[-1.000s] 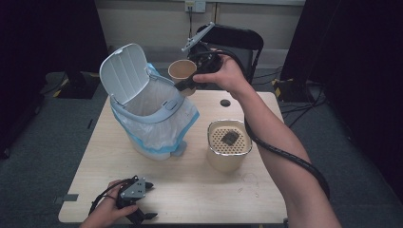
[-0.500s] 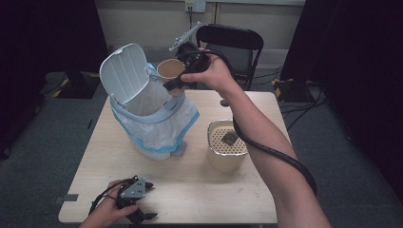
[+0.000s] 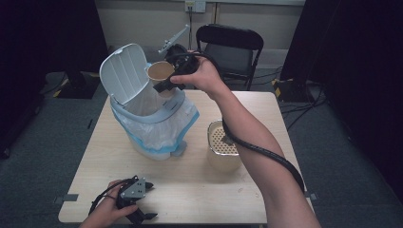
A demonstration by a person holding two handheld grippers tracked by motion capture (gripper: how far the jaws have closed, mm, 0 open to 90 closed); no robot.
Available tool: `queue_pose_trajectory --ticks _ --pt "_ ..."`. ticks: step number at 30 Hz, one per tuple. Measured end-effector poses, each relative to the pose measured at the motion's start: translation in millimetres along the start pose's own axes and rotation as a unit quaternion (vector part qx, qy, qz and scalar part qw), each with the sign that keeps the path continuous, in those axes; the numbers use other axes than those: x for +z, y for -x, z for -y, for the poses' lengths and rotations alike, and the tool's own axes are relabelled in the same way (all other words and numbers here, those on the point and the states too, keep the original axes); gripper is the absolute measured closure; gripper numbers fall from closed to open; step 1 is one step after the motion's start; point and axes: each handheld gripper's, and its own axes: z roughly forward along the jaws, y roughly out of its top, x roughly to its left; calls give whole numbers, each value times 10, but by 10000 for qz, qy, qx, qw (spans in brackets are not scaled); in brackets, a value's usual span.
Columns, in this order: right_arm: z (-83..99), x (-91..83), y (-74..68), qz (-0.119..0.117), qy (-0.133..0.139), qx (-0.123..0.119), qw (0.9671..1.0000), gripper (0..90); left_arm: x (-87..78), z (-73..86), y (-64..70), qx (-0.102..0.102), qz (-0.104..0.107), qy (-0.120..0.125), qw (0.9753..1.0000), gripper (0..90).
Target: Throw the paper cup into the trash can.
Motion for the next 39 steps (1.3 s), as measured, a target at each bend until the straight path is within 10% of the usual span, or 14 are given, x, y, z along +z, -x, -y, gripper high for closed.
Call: queue_pose_trajectory --ticks 23,39 --pt "-40 416 -67 -434 50 191 9989 162 2 1 3 0 -22 12 10000 1" --pt "339 -51 -206 -303 26 178 9994 145 2 1 4 3 -23 8 10000 0"
